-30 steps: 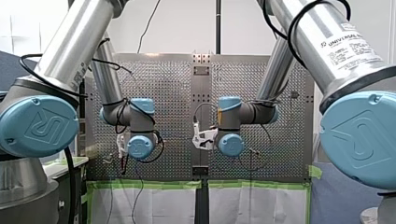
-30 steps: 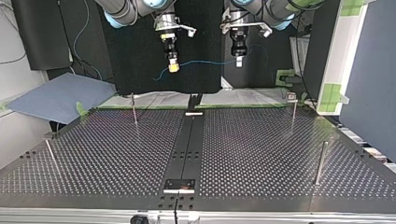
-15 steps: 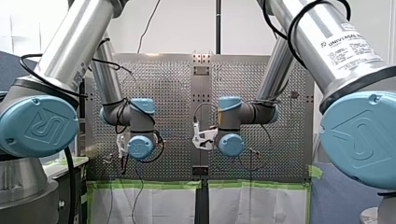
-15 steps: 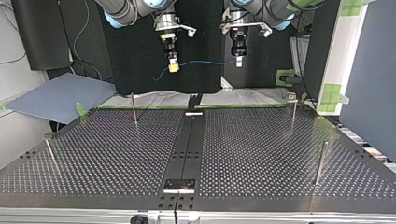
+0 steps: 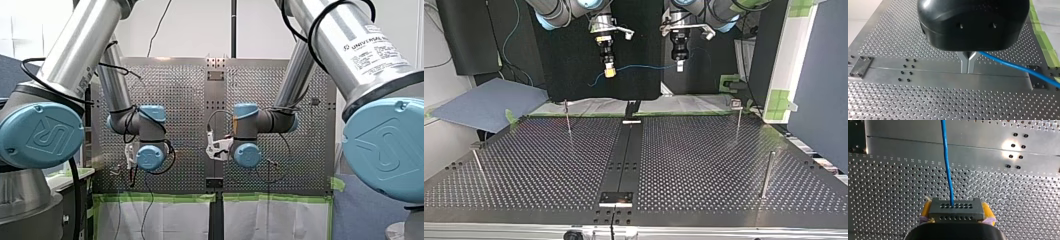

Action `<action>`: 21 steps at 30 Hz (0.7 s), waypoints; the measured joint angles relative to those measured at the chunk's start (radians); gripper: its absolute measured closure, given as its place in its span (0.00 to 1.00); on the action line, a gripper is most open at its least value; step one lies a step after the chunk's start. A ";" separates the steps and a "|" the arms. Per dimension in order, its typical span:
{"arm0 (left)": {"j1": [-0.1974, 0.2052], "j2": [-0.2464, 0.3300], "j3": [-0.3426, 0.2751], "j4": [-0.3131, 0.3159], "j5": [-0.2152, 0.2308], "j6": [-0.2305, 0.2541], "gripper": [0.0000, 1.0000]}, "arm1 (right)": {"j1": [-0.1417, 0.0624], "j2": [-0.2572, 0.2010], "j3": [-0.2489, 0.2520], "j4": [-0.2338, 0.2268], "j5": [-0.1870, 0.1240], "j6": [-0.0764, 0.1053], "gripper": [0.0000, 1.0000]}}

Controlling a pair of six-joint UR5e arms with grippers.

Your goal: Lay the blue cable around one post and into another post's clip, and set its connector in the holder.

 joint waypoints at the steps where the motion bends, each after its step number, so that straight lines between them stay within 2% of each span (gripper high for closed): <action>1: 0.000 -0.003 0.001 0.003 0.000 0.001 1.00 | 0.000 0.000 -0.001 0.000 0.000 0.000 1.00; 9: 0.001 -0.048 0.002 0.032 -0.001 0.005 1.00 | -0.020 0.016 -0.003 0.035 0.007 -0.003 1.00; 21: 0.001 -0.054 0.002 0.033 -0.001 0.005 1.00 | -0.021 0.017 -0.004 0.039 0.007 -0.003 1.00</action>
